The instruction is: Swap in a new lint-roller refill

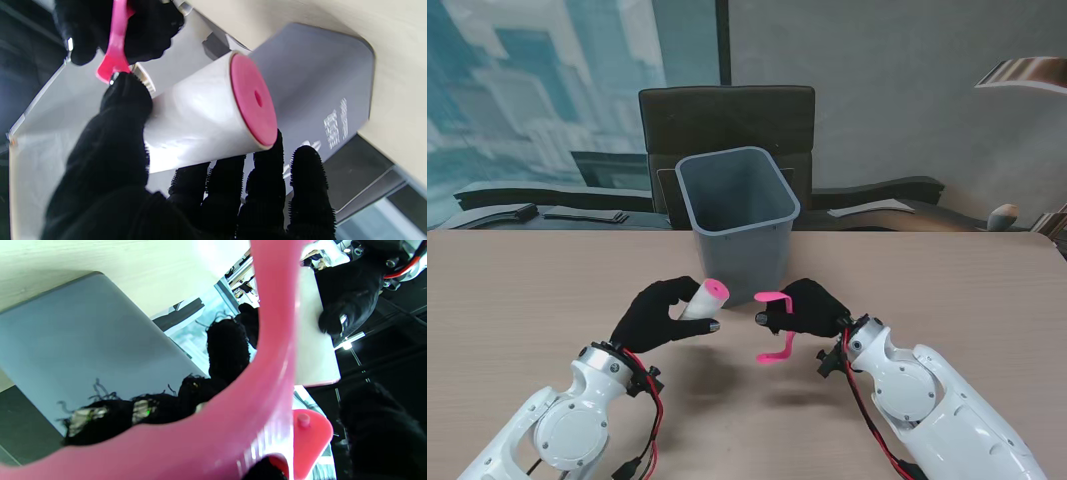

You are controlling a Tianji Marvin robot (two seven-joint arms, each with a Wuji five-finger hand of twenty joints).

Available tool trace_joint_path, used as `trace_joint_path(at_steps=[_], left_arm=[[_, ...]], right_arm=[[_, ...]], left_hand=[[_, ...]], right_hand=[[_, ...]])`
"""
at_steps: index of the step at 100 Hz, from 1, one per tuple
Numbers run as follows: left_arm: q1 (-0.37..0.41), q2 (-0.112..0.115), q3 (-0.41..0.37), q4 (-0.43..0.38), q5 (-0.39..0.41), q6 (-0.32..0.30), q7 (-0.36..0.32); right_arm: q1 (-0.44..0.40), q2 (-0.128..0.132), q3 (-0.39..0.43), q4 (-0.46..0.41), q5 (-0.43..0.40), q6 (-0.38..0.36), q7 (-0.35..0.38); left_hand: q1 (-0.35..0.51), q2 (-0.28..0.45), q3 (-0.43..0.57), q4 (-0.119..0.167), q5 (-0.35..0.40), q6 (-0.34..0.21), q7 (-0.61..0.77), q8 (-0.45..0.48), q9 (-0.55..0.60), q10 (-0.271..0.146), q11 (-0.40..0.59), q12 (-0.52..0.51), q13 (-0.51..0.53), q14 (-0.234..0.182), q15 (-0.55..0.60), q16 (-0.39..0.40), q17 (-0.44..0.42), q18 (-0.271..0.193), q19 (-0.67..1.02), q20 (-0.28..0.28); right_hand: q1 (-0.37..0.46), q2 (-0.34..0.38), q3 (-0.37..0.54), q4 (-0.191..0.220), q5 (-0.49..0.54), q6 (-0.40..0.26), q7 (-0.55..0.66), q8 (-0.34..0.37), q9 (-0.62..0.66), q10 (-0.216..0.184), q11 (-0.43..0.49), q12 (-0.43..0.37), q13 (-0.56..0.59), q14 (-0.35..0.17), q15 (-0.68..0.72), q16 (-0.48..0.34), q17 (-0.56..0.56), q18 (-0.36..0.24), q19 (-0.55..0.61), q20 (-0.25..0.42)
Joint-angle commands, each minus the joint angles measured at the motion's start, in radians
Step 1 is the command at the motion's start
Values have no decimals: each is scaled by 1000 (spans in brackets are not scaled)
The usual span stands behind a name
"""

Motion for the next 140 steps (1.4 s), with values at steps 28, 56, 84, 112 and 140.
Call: trace_joint_path(at_steps=[28,56,84,112,140], left_arm=[[-34,-53,97,-39,-195,122,5],[-48,-57,133,-44,-257,149,-12],[-69,-57,154,-36,-258,169,-22],[-80,-56,145,-26,-214,181,-15],[-83,-55,151,-25,-223,195,-25]], right_arm=[[-1,-32,-34,-21,10,48,-53],[-12,-52,-39,-30,-33,103,-148],[-23,-60,-39,-41,-39,118,-182],[-38,-55,-25,-54,-38,118,-171],[-45,-53,-19,-61,-37,119,-163]], left_hand=[[166,184,53,54,11,-116,248,9,-77,-14,45,35,-45,-20,50,23,-33,-44,53,3],[177,192,39,53,0,-113,255,8,-89,-14,52,33,-54,-22,55,21,-40,-49,59,-1],[183,193,33,55,1,-112,256,6,-89,-13,53,30,-55,-22,55,19,-41,-49,59,-4],[187,196,27,57,0,-109,256,5,-91,-12,52,28,-57,-20,55,17,-42,-48,60,-7],[188,196,23,58,1,-108,256,4,-89,-12,54,28,-54,-20,57,17,-42,-48,62,-8]], right_hand=[[-53,310,-189,-38,20,115,-34,12,77,121,72,2,-29,-252,117,25,53,-172,199,41],[87,416,-358,-17,64,88,-3,0,77,143,72,7,-32,-195,127,18,51,-146,199,41],[97,422,-373,-16,58,97,-8,-2,77,143,72,7,-31,-204,127,19,50,-144,199,37],[112,411,-384,-13,58,106,-10,-4,77,143,75,8,-31,-210,127,21,51,-145,199,38],[127,406,-387,-10,57,109,-10,-4,77,142,76,8,-31,-210,126,23,51,-147,199,40]])
